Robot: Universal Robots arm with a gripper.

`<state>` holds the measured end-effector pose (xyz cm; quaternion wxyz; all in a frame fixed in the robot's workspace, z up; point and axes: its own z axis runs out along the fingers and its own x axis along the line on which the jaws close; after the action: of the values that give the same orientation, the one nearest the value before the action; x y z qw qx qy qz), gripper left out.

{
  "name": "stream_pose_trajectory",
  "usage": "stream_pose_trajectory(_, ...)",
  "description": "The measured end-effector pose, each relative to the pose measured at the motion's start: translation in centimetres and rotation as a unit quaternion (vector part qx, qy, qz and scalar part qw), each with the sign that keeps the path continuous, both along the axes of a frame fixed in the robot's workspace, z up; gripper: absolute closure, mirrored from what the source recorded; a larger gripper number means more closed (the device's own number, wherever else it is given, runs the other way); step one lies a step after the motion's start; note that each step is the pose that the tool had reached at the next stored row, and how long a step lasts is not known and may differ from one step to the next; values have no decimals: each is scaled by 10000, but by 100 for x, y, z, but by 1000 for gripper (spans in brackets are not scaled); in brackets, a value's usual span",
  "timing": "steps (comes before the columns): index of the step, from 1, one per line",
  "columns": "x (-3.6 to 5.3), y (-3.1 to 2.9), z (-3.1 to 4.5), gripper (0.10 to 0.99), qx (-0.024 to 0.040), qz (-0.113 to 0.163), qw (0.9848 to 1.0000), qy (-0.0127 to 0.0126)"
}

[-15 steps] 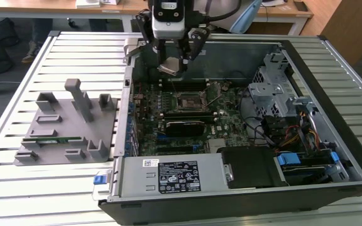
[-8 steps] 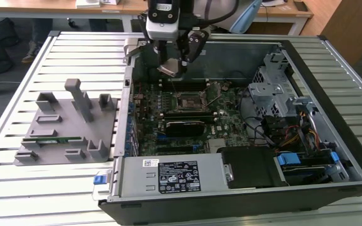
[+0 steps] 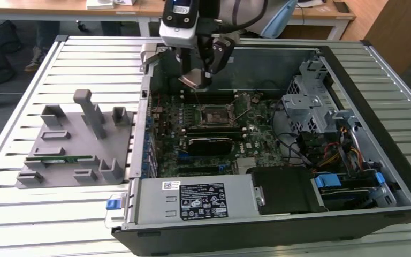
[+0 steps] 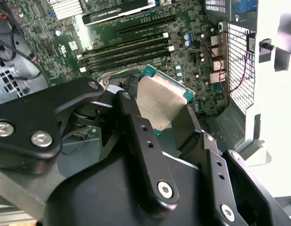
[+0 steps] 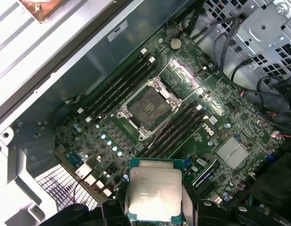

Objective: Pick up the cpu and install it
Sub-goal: 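Place the cpu into insertion slot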

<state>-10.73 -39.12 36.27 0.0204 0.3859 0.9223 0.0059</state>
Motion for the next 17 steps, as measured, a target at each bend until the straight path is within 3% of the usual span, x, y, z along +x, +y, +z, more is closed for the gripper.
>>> stream_pose_trajectory(6,1,2,-48,553,-2,-425,9991,0)
stream_pose_trajectory(11,1,4,-87,553,-2,-801,9968,0)
stream_pose_trajectory(17,29,30,-128,553,-14,-988,9951,0)
